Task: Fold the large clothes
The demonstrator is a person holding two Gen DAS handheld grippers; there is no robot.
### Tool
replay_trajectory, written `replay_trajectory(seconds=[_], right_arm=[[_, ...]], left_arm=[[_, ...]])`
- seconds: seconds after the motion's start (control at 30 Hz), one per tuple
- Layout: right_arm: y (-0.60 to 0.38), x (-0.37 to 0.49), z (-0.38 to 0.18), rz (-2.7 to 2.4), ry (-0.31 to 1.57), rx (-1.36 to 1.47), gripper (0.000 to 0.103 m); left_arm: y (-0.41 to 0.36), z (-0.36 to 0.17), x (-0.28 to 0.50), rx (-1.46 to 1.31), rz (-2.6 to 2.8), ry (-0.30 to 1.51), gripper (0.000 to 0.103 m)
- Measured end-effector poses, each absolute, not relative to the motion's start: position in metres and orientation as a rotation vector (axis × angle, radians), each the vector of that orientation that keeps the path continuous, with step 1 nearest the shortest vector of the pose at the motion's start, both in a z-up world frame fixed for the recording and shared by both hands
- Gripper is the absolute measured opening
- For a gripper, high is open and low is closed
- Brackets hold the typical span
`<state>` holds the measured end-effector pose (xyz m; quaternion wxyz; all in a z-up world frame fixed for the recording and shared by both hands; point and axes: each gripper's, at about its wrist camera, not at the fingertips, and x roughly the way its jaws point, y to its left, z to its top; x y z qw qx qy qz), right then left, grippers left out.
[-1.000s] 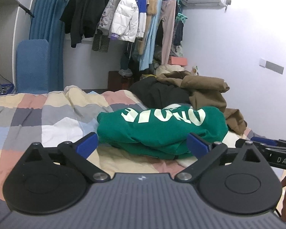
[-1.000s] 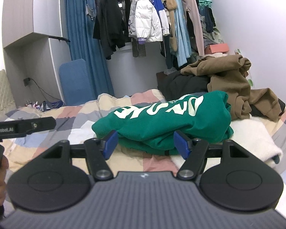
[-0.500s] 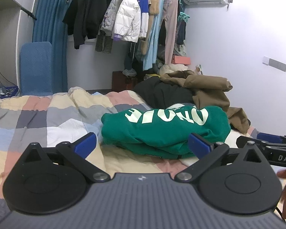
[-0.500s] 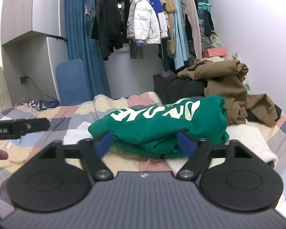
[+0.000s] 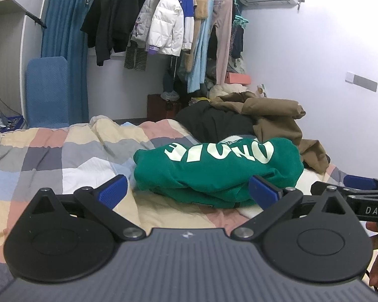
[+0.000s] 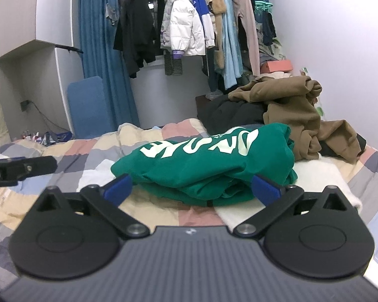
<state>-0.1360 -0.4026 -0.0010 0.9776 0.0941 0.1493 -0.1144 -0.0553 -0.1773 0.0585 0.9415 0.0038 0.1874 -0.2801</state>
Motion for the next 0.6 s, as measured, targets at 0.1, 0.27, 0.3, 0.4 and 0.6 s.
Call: replay_trajectory(seconds=[0.1, 0.27, 0.3, 0.4, 0.6], right_arm=[[-0.4018, -0.1359, -0.0007, -0.230, 0.301, 0.188, 0.103], [-0.4002, -0.1366, 0.0002, -0.227, 0.304, 0.183, 0.103], [-0.4001, -0.1361, 0.0000, -0.228, 0.301, 0.179, 0.103], [-0.4000, -0.1363, 0.0000, -0.228, 0.303, 0.172, 0.103], [-0.4013, -0.1382, -0.0002, -0.233, 0.305, 0.180, 0.103]], left_arm=[[-0.1764, 0.0602, -0.0577, 0.010, -0.579, 0.379, 0.103], [-0.1744, 0.0617, -0.0580, 0.005, -0.581, 0.379, 0.103], [-0.1742, 0.0613, -0.0576, 0.004, -0.580, 0.380, 0.103], [-0.1736, 0.0611, -0.0587, 0.013, -0.570, 0.375, 0.103], [-0.1748, 0.0615, -0.0604, 0.017, -0.572, 0.370, 0.103]])
